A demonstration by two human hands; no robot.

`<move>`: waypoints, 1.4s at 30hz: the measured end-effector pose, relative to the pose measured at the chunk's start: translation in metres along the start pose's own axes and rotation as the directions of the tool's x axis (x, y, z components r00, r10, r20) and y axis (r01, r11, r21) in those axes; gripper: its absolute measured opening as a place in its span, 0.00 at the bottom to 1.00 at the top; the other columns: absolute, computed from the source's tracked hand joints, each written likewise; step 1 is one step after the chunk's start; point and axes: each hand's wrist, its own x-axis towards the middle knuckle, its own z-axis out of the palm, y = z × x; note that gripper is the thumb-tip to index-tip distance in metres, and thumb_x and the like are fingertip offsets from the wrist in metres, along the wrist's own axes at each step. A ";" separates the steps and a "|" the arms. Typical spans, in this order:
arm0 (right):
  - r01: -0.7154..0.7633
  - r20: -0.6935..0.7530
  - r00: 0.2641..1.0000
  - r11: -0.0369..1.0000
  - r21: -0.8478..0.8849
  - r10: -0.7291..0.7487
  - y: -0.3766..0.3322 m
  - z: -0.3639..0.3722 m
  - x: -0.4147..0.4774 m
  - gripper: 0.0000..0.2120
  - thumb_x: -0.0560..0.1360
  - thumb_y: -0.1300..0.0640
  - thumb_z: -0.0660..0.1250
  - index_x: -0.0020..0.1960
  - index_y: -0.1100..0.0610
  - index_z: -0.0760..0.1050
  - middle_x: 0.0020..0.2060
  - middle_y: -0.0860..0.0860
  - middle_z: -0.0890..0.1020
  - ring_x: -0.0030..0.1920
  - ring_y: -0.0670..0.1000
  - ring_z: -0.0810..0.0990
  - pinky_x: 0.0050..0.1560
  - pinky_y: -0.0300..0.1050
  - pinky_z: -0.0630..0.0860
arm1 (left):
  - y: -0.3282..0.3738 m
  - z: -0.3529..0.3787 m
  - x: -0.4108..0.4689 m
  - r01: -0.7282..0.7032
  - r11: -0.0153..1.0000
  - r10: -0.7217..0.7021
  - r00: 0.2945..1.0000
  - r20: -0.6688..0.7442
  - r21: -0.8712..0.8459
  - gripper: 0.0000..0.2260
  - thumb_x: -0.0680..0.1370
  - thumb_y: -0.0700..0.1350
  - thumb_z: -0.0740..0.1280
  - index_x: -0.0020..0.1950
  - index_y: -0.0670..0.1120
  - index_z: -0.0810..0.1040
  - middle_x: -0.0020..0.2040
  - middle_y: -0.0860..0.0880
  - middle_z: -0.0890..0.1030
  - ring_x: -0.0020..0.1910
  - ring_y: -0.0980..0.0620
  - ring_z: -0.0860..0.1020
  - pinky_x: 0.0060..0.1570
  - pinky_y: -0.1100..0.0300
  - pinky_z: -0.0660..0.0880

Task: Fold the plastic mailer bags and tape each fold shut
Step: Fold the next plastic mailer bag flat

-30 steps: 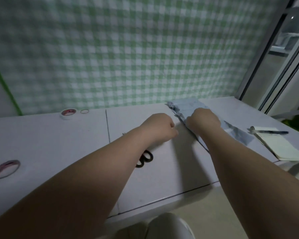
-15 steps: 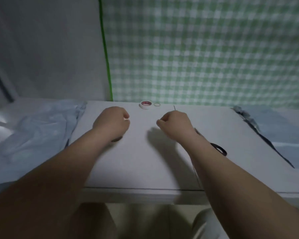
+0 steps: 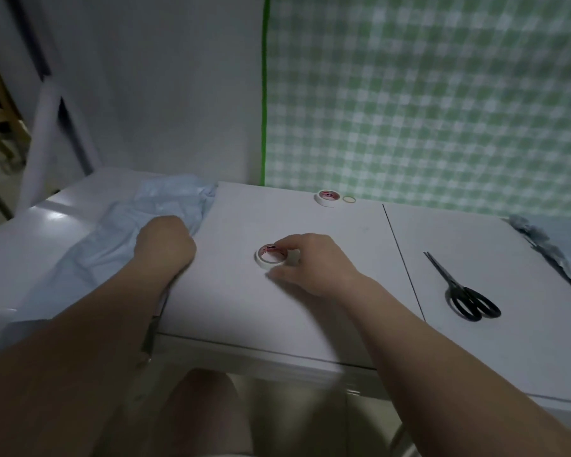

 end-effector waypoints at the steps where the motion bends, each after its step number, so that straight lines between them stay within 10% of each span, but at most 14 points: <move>1: 0.014 0.001 1.000 1.000 -0.025 -0.014 0.000 0.004 0.002 0.15 0.68 0.47 0.71 0.54 0.47 0.79 0.51 0.47 0.80 0.54 0.50 0.77 0.54 0.47 0.75 | -0.001 -0.001 0.003 0.024 1.000 -0.024 1.000 0.016 -0.010 0.13 0.80 0.36 0.59 0.60 0.30 0.73 0.61 0.34 0.74 0.62 0.37 0.72 0.60 0.53 0.66; 10: 0.051 0.131 0.990 0.998 -0.034 -0.046 -0.009 0.007 0.006 0.23 0.68 0.41 0.72 0.60 0.50 0.77 0.55 0.49 0.71 0.57 0.47 0.73 0.60 0.44 0.71 | -0.009 -0.016 0.003 -0.015 0.974 0.009 1.000 -0.024 -0.227 0.11 0.81 0.37 0.57 0.47 0.34 0.77 0.55 0.34 0.78 0.56 0.38 0.74 0.47 0.57 0.65; 13: 0.052 0.007 0.999 0.999 -0.008 -0.052 -0.013 0.009 0.008 0.19 0.71 0.41 0.69 0.57 0.49 0.79 0.56 0.50 0.73 0.59 0.49 0.72 0.59 0.46 0.71 | -0.003 -0.027 0.004 0.016 0.927 -0.033 0.999 -0.038 -0.374 0.14 0.82 0.37 0.54 0.58 0.31 0.75 0.59 0.33 0.76 0.59 0.37 0.73 0.54 0.54 0.66; 16: 0.037 -0.155 0.987 0.999 0.024 -0.033 -0.024 0.008 0.013 0.15 0.76 0.47 0.64 0.58 0.53 0.79 0.57 0.51 0.76 0.58 0.51 0.74 0.57 0.46 0.72 | 0.008 -0.046 0.009 -0.075 0.906 0.031 0.993 -0.111 -0.417 0.13 0.82 0.42 0.56 0.49 0.36 0.76 0.48 0.36 0.76 0.46 0.42 0.73 0.41 0.57 0.63; 21: 0.058 -0.150 0.988 0.987 0.148 -0.035 -0.048 0.007 0.018 0.11 0.76 0.52 0.62 0.47 0.56 0.82 0.43 0.49 0.84 0.48 0.50 0.79 0.50 0.45 0.75 | -0.002 -0.053 0.011 -0.150 0.975 0.139 0.987 -0.077 -0.161 0.15 0.77 0.49 0.65 0.49 0.36 0.78 0.52 0.35 0.79 0.53 0.39 0.76 0.51 0.54 0.70; 25: 0.068 -0.068 0.996 0.987 0.149 -0.058 -0.060 0.016 0.019 0.11 0.76 0.51 0.62 0.49 0.53 0.81 0.46 0.48 0.84 0.49 0.49 0.79 0.51 0.44 0.75 | -0.023 -0.032 0.003 -0.090 0.984 0.077 0.993 0.091 0.153 0.39 0.67 0.69 0.68 0.68 0.42 0.70 0.69 0.40 0.69 0.67 0.40 0.67 0.64 0.50 0.65; 35: 0.071 0.003 0.997 0.989 0.130 -0.072 -0.076 0.030 0.020 0.11 0.76 0.52 0.62 0.52 0.54 0.81 0.50 0.49 0.83 0.52 0.51 0.79 0.54 0.46 0.75 | -0.027 -0.033 0.002 -0.126 0.975 0.157 0.973 0.171 -0.181 0.09 0.78 0.45 0.66 0.42 0.40 0.77 0.42 0.42 0.77 0.41 0.48 0.72 0.40 0.57 0.67; 39: 0.072 -0.014 0.997 0.984 0.161 -0.071 -0.077 0.028 0.019 0.11 0.77 0.53 0.61 0.52 0.55 0.81 0.49 0.50 0.83 0.51 0.51 0.78 0.52 0.42 0.73 | -0.031 -0.048 0.003 0.166 0.558 0.044 0.972 0.229 -0.813 0.09 0.78 0.38 0.64 0.38 0.43 0.75 0.31 0.46 0.77 0.36 0.48 0.74 0.37 0.62 0.72; 42: 0.001 -0.015 1.000 0.940 0.341 0.005 -0.079 0.022 0.018 0.10 0.77 0.54 0.61 0.47 0.55 0.80 0.42 0.51 0.82 0.45 0.54 0.79 0.50 0.44 0.74 | -0.023 -0.069 0.004 0.178 0.197 0.093 0.976 0.199 -0.964 0.14 0.80 0.36 0.59 0.34 0.44 0.72 0.21 0.51 0.75 0.25 0.56 0.74 0.25 0.67 0.72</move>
